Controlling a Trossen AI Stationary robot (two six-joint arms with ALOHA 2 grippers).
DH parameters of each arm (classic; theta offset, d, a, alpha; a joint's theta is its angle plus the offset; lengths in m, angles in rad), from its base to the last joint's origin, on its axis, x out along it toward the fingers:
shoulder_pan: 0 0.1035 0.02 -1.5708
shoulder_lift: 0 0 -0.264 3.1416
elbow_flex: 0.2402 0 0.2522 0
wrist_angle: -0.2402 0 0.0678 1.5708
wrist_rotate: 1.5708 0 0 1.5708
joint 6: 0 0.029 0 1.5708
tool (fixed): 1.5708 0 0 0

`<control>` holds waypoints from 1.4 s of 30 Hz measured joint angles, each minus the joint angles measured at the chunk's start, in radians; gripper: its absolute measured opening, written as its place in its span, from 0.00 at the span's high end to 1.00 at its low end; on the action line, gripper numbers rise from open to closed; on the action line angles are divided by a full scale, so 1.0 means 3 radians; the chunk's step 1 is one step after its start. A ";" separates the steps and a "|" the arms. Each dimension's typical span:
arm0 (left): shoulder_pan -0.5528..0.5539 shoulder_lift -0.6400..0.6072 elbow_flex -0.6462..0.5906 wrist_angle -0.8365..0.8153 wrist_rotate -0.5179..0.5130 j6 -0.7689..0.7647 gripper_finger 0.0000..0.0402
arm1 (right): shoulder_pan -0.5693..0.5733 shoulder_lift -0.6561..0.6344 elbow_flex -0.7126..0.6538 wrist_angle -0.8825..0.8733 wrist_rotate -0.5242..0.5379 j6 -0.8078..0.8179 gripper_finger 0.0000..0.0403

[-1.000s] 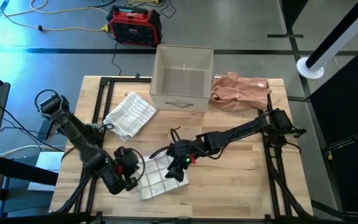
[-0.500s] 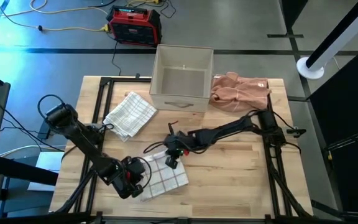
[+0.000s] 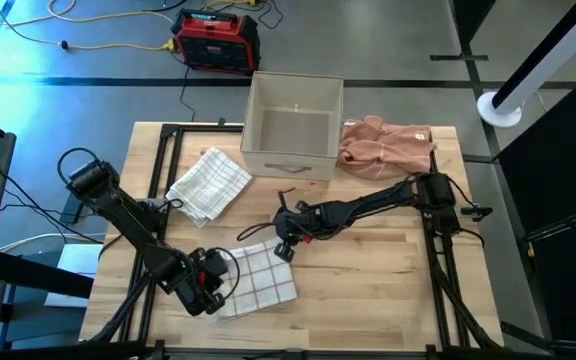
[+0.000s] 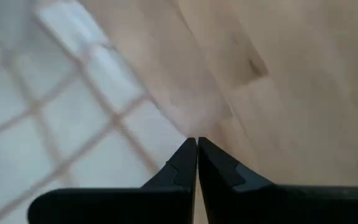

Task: Fold towel
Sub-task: Fold the white squared towel

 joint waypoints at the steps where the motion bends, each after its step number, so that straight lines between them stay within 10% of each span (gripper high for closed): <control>1: 0.0000 -0.0063 0.0035 -0.0067 -0.0026 0.0000 1.00 | 0.0030 -0.0073 0.0000 0.0002 -0.0024 -0.0021 1.00; 9: -0.0133 -0.0092 0.0073 0.0967 -0.0215 0.0672 1.00 | 0.0394 -0.0121 0.0006 0.0267 -0.0911 -0.0122 1.00; 16: -0.0195 0.0350 -0.0178 0.1730 0.0392 0.0729 1.00 | 0.0679 0.0220 0.0003 0.0484 -0.1175 0.0066 1.00; 29: -0.0392 0.0167 -0.0232 0.1596 0.0726 0.0216 1.00 | 0.0557 0.0082 -0.0001 0.0376 -0.1110 0.0236 1.00; 42: -0.0889 -0.0209 -0.0104 0.0056 -0.0231 -0.1069 1.00 | 0.0239 0.0410 0.0003 0.1548 -0.1117 0.0055 1.00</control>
